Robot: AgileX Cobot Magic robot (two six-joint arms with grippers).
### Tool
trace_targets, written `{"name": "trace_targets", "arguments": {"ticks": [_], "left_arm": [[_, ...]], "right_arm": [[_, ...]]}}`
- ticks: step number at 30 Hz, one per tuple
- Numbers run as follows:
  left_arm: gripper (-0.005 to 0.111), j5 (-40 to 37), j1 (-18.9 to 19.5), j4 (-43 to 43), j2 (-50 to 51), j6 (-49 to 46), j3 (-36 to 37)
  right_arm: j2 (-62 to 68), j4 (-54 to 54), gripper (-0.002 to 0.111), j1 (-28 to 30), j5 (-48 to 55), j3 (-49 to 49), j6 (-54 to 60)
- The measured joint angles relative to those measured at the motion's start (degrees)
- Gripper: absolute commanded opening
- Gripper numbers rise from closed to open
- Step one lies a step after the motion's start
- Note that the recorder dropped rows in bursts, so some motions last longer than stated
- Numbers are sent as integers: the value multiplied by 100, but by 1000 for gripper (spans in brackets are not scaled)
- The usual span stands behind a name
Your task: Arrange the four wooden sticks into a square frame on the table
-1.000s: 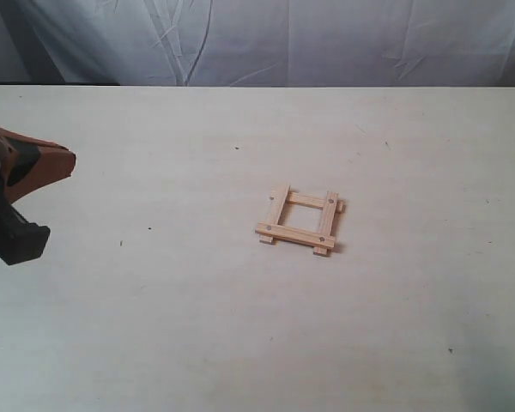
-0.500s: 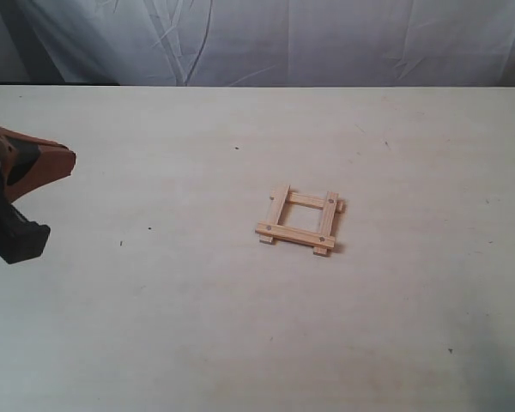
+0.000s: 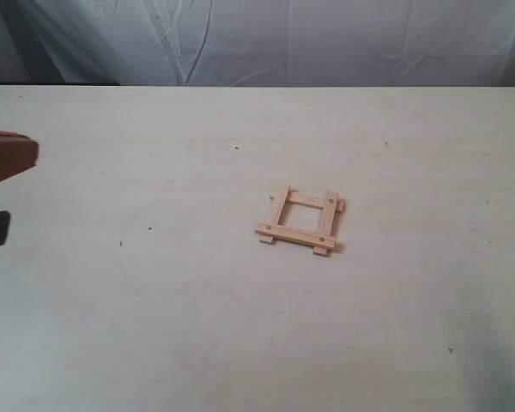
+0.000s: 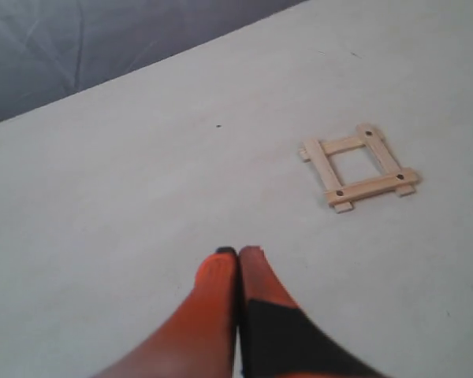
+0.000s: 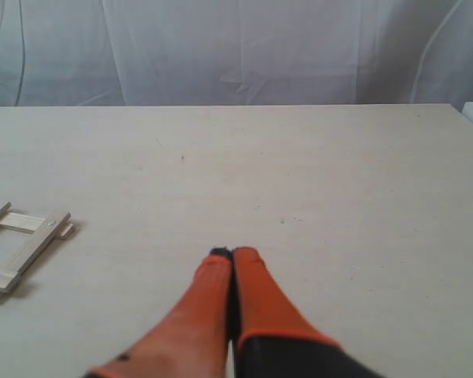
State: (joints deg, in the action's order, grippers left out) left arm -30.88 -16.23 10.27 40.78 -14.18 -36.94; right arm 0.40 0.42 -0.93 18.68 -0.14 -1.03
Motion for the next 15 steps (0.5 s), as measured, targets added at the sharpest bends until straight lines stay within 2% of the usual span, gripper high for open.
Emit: {"name": "trace_targets", "arguments": {"ticks": [4,7,11,15], "left_arm": [[0,335,943,292,-912,10,898],[0,890,1480,333,-1809,10,1731],[0,1615,1827,306,-2844,10,2770],[0,1812,1878,183,-3764,10,3519]], "right_arm": [[0,0,0,0,0,0,0],[0,0,0,0,0,0,0],[0,0,0,0,0,0,0],[0,0,0,0,0,0,0]]}}
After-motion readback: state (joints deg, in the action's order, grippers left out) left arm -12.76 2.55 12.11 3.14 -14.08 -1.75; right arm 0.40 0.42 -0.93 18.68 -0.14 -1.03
